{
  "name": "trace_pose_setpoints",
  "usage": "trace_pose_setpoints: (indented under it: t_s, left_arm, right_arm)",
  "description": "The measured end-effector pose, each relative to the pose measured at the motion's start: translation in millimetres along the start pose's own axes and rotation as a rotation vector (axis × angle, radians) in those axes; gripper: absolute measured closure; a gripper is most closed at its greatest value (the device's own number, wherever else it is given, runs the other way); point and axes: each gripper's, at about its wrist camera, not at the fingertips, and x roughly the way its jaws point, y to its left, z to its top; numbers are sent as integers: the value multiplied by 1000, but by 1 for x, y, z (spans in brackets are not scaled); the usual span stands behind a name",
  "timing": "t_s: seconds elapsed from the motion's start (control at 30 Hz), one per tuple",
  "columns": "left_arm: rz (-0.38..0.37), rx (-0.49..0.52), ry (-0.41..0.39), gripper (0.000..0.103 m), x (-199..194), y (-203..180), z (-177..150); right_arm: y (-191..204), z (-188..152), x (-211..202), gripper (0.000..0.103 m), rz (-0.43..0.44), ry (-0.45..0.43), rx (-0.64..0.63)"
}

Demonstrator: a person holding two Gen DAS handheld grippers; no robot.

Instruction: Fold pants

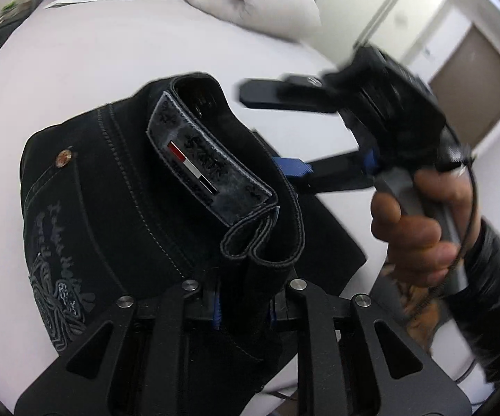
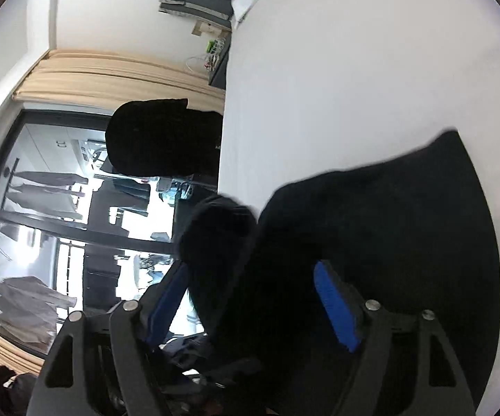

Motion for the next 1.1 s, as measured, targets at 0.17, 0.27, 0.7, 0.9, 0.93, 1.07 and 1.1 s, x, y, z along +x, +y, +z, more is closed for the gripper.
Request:
trace_pose_setpoints:
  t_s: [0.17,0.27,0.7,0.9,0.93,1.07,1.1]
  left_arm:
    - [57,87,49,87,16,-20,-1]
    - [85,137,53,87,21,-37,-2]
    - [139,186,108,87,50,-82,-6]
    - [148,185,125,87,51,-75,-2]
    - [149,185,127,87,51,-72,-8]
    - [147,178,136,87,50,-66,-4]
    - [146,178,137,87,52,-66,-3]
  right_arm:
    - [-10,3,28,24,-56,83,6]
    - [3,13,37,24,-73,115,-46]
    - [0,16,35,67,-294,163,-89]
    - [9,20,32,77,-367,143,-137]
    - [9,21,31,78,-374,137,-144]
    - [9,24,21,88,-384,111,-158]
    - [9,25,19,89,-386,106,-162]
